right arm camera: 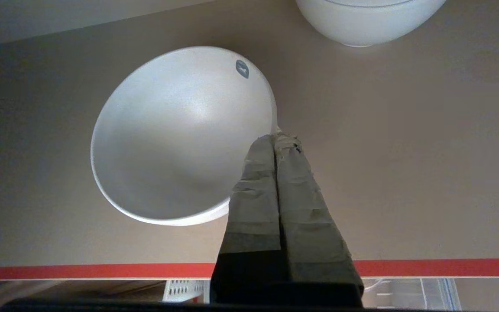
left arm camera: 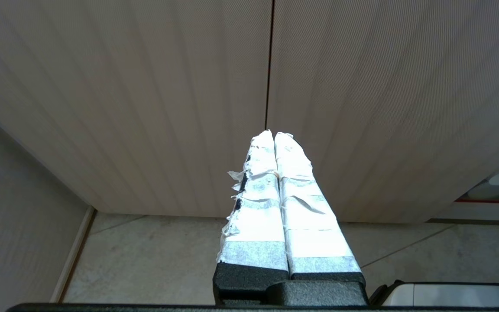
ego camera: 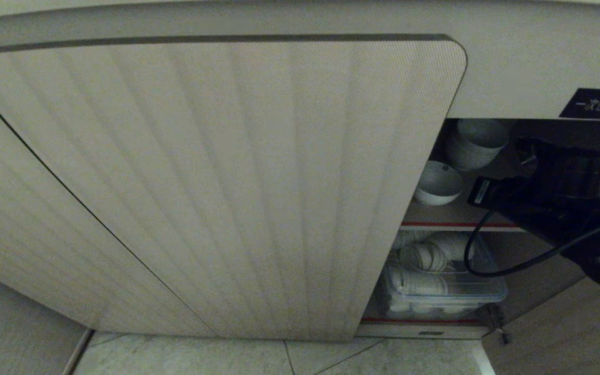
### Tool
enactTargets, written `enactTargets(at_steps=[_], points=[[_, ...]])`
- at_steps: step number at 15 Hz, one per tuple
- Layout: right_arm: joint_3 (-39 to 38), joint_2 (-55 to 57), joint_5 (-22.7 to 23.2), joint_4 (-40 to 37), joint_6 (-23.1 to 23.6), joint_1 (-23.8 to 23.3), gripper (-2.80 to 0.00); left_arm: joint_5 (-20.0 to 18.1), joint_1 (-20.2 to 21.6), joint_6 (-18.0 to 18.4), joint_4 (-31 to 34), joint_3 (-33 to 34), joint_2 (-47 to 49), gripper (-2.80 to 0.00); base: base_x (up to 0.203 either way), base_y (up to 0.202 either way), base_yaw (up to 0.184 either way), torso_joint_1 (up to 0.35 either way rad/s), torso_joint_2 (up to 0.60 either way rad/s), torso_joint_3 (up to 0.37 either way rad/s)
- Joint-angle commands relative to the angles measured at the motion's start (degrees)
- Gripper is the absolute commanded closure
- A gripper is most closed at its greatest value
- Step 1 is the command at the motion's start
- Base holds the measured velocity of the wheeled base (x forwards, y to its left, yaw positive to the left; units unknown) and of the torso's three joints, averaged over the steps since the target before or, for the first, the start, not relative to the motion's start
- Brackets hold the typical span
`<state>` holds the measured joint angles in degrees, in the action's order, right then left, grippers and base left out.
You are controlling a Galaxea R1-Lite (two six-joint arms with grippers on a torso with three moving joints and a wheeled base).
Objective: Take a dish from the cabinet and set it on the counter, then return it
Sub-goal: Take the bowl from the cabinet
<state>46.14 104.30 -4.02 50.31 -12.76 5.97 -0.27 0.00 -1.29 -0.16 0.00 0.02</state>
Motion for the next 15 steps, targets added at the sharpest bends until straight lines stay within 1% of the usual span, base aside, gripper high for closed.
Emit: enactTargets(at_steps=[1, 4, 5, 15], points=[[0.3, 0.1, 0.0, 0.2, -0.1, 0.0, 0.00, 0.0, 0.0, 0.0, 0.0, 0.0, 0.0, 0.00, 0.000, 0.000, 0.000, 0.000, 0.00, 0.000], [0.2, 0.2, -0.1, -0.1, -0.1, 0.0, 0.00, 0.0, 0.0, 0.0, 0.0, 0.0, 0.0, 0.00, 0.000, 0.000, 0.000, 0.000, 0.00, 0.000], [0.2, 0.1, -0.1, -0.1, -0.1, 0.0, -2.80, 0.0, 0.0, 0.0, 0.0, 0.0, 0.0, 0.00, 0.000, 0.000, 0.000, 0.000, 0.00, 0.000], [1.9, 0.6, 0.1, -1.0, -0.6, 0.0, -2.80, 0.0, 0.0, 0.0, 0.0, 0.0, 0.0, 0.00, 0.000, 0.000, 0.000, 0.000, 0.00, 0.000]])
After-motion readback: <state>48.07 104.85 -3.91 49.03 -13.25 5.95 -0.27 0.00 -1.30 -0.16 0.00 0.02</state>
